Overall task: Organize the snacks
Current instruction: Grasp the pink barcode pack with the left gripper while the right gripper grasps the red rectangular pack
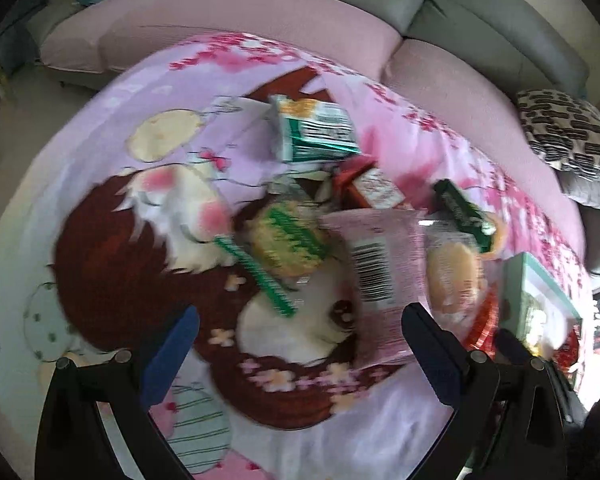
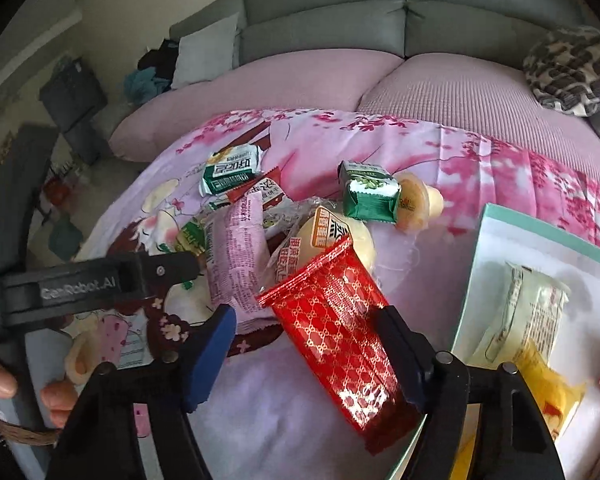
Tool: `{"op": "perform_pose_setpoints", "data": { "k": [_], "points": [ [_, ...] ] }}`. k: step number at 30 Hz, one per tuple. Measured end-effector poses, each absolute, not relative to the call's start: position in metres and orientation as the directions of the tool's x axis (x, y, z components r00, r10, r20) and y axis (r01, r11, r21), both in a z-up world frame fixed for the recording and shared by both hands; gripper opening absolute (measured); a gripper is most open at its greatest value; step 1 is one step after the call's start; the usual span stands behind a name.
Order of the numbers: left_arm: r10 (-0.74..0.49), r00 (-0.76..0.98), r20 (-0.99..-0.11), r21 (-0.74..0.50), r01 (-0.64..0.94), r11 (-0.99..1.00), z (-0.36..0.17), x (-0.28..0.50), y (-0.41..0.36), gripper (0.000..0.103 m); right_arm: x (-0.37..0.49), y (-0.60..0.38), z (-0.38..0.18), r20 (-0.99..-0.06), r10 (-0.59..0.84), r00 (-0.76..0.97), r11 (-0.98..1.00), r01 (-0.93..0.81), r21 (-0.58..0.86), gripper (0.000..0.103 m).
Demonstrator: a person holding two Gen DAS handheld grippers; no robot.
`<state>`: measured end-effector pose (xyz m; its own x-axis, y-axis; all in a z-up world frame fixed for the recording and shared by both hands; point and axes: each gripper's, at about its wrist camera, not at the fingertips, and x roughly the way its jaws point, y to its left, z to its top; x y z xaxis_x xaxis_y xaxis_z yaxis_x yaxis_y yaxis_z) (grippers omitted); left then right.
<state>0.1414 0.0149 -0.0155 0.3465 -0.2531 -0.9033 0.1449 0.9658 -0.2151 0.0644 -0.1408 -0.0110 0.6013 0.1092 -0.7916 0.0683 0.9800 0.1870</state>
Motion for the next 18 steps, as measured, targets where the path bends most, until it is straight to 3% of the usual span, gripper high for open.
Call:
{"op": "perform_pose_setpoints", "data": {
  "k": [8,11,15,18],
  "points": [
    [-0.321,0.339,-0.884,-0.272,0.183,0.945,-0.014,0.147,-0.009,0.097,0.07,-0.165,-0.019,-0.8,0.114,0.59,0.968,0.116,0.223,0.071],
    [-0.313,0.324,-0.893,-0.265,0.183,0.947,-0.02,0.149,-0.016,0.082,0.069,-0.167,-0.021,-0.799,0.129,0.588,0.965,0.112,0.238,0.07],
    [-0.315,0.311,-0.897,-0.27,0.18,0.946,-0.026,0.149,-0.019,0.078,0.068,-0.169,-0.023,-0.795,0.146,0.588,0.96,0.111,0.258,0.069],
    [-0.314,0.308,-0.898,-0.27,0.178,0.946,-0.029,0.149,-0.019,0.058,0.068,-0.169,-0.023,-0.797,0.147,0.586,0.961,0.106,0.255,0.069]
  ]
}}
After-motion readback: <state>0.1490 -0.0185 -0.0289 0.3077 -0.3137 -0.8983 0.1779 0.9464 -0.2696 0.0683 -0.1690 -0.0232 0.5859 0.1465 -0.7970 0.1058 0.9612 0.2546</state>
